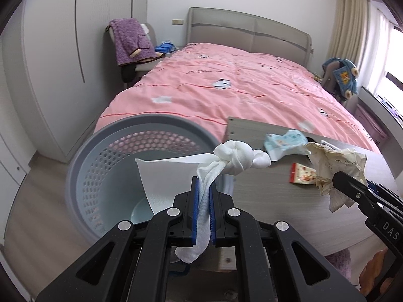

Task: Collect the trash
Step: 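Carry the paper and tissue over the basket and open both grippers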

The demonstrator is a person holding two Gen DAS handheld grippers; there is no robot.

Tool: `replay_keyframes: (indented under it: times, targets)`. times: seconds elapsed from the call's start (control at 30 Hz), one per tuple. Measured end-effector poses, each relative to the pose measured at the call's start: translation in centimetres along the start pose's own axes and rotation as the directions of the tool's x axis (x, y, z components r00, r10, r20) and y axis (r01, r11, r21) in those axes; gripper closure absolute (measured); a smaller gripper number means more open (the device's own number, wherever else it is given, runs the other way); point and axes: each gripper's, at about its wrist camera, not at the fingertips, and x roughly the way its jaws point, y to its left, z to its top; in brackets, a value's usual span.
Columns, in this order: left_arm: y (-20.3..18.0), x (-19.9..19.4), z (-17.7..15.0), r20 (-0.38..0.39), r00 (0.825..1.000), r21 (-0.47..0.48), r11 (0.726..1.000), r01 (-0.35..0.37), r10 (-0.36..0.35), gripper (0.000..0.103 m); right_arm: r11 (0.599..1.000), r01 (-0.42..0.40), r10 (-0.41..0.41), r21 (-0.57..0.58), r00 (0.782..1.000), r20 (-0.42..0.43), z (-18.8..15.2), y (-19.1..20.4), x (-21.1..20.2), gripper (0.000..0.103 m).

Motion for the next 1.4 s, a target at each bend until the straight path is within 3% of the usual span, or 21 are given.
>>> replay_keyframes:
  times: [0.83,1.4]
  targets:
    - [8.6,3.7,0.7,-0.065,0.992,-0.114,0.986,-0.119,0.112,0.095,0.981,-0.165,0.149,-0.106,0.979,-0.141,1.9,7.6,9.3,0.070]
    - [11.1,5.6,1.1,-0.088,0.988,-0.154,0.978,-0.142,0.130,0.095,0.965,-0.209,0.181,-0.156,0.968,-0.173,2.8,10.6,11.9,0.068]
